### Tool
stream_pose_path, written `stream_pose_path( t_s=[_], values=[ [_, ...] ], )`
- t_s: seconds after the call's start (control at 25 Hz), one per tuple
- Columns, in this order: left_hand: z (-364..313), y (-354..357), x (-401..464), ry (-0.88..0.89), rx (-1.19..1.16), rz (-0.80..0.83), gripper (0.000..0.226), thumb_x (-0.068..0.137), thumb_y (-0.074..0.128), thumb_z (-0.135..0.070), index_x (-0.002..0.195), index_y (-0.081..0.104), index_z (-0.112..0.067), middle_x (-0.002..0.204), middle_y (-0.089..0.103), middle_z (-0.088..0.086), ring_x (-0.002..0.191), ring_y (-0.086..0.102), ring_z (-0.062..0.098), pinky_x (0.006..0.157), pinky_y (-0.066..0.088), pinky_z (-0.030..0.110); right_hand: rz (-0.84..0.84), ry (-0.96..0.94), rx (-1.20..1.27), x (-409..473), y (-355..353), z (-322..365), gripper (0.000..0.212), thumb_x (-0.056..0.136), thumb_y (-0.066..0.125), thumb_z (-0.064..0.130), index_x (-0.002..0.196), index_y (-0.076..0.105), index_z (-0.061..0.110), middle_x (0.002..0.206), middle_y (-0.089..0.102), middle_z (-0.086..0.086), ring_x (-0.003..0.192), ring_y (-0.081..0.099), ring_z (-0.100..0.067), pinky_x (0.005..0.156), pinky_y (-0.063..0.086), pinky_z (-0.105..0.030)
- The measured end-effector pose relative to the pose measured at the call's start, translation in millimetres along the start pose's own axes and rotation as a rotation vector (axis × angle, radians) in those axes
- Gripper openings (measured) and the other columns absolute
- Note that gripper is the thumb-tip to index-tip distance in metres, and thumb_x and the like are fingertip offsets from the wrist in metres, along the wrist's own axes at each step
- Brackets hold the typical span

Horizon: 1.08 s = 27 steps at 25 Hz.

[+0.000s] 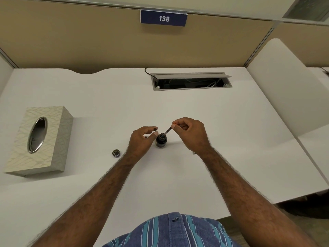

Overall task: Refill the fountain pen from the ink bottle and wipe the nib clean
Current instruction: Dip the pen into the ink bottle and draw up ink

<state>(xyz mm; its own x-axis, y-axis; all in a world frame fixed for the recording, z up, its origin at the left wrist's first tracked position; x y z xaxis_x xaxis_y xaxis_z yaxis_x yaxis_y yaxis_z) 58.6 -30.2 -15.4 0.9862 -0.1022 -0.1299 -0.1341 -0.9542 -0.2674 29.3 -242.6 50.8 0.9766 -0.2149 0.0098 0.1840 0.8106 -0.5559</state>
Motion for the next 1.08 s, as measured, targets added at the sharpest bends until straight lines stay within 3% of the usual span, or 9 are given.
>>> stream_pose_path(
  t_s=[0.28, 0.56, 0.72, 0.84, 1.08],
  values=[
    [-5, -4, -9, -0.022, -0.004, -0.042, 0.021, 0.096, 0.074, -0.018, 0.115, 0.080, -0.011, 0.117, 0.080, -0.002, 0.102, 0.072, 0.006, 0.083, 0.048, 0.006, -0.052, 0.010, 0.043, -10, -10, -4, 0.006, 0.096, 0.077, 0.020, 0.099, 0.083, 0.019, 0.086, 0.077, 0.020, 0.079, 0.068, 0.012, 0.073, 0.049, -0.003],
    [-6, -4, -20, -0.037, -0.024, -0.055, 0.024, 0.097, 0.074, -0.021, 0.119, 0.079, -0.015, 0.116, 0.080, -0.001, 0.099, 0.071, 0.010, 0.094, 0.052, 0.022, -0.089, 0.061, 0.090, -23, -19, -13, 0.009, 0.097, 0.077, 0.017, 0.103, 0.083, 0.017, 0.086, 0.076, 0.017, 0.078, 0.068, 0.012, 0.071, 0.049, -0.004],
    [-2, -4, -25, -0.105, -0.102, -0.082, 0.021, 0.096, 0.074, -0.024, 0.116, 0.079, -0.019, 0.110, 0.081, 0.000, 0.106, 0.075, 0.019, 0.099, 0.057, 0.037, -0.111, 0.127, 0.183, -28, -21, -23, 0.010, 0.096, 0.078, 0.019, 0.104, 0.084, 0.018, 0.087, 0.080, 0.010, 0.082, 0.073, 0.002, 0.072, 0.052, -0.008],
    [-2, -2, -31, -0.158, -0.177, -0.125, 0.014, 0.095, 0.074, -0.029, 0.105, 0.081, -0.022, 0.098, 0.082, 0.000, 0.096, 0.078, 0.021, 0.093, 0.059, 0.044, -0.121, 0.218, 0.320, -32, -20, -36, 0.010, 0.094, 0.079, 0.021, 0.103, 0.084, 0.021, 0.079, 0.081, 0.010, 0.077, 0.072, 0.002, 0.063, 0.049, -0.011],
    [-12, 17, -44, -0.221, -0.258, -0.095, 0.011, 0.095, 0.073, -0.031, 0.091, 0.082, -0.024, 0.089, 0.083, -0.006, 0.086, 0.079, 0.018, 0.070, 0.058, 0.035, -0.123, 0.431, 0.773, -41, -11, -54, 0.013, 0.094, 0.078, 0.010, 0.106, 0.081, 0.013, 0.095, 0.083, -0.005, 0.086, 0.076, -0.015, 0.077, 0.057, -0.026]
  ],
)
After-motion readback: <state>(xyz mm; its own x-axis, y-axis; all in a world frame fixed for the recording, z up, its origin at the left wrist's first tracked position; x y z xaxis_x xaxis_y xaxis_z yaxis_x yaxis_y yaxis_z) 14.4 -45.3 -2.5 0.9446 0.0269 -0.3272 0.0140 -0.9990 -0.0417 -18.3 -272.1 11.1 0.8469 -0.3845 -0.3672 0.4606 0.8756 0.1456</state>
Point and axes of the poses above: each hand's wrist, its own x-axis towards the middle knuckle, its own y-axis out of the palm, z = x × y, the point moved 5 cm from there along x, towards the middle knuckle
